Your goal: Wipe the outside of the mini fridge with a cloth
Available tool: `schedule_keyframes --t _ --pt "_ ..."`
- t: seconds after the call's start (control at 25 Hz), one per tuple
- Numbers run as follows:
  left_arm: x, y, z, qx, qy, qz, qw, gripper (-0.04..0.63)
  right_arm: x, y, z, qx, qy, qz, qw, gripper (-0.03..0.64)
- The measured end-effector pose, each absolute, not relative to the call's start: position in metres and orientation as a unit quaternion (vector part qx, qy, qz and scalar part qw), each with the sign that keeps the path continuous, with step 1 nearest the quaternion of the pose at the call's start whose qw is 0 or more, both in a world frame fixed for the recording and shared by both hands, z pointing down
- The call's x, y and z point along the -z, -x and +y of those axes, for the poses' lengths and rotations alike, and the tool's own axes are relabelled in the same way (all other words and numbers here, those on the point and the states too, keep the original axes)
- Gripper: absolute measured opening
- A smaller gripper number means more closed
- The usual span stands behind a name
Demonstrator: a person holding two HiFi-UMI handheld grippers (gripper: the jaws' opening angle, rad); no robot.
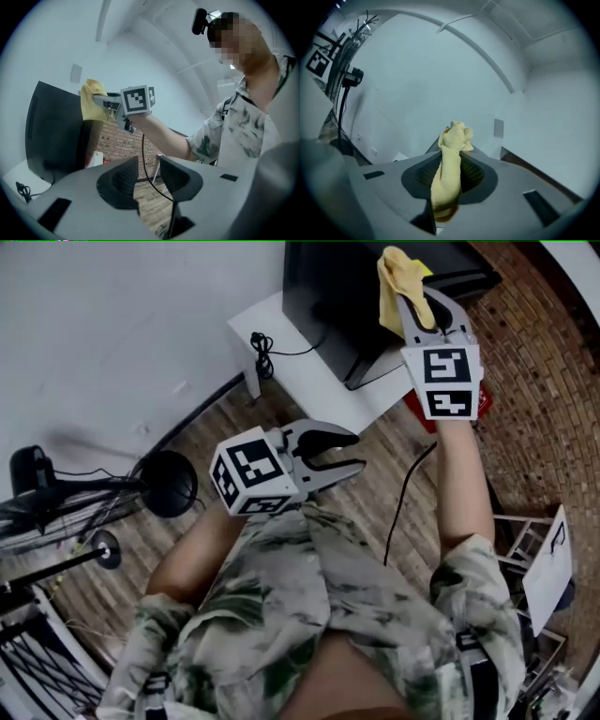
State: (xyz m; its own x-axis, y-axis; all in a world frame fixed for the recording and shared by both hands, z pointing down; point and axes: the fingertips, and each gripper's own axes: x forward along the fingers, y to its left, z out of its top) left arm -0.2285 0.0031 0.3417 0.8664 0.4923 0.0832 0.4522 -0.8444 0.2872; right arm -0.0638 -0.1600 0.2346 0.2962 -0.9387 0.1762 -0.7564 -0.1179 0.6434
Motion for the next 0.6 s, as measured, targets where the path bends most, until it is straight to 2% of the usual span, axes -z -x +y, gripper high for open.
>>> schedule_keyframes --t 0.24,0.6 --pt "-0.340 0.269 -0.006 -0.067 -0.950 0.270 0.139 0.138 -0.251 0.061 -0.182 0.147 -0.740 -0.501 0.424 0.097" --pt "-0.354 0.293 -0.032 -0.076 -0.953 0.259 0.139 0.138 -0.309 0.054 -0.212 0.111 -0.726 -0.459 0.500 0.097"
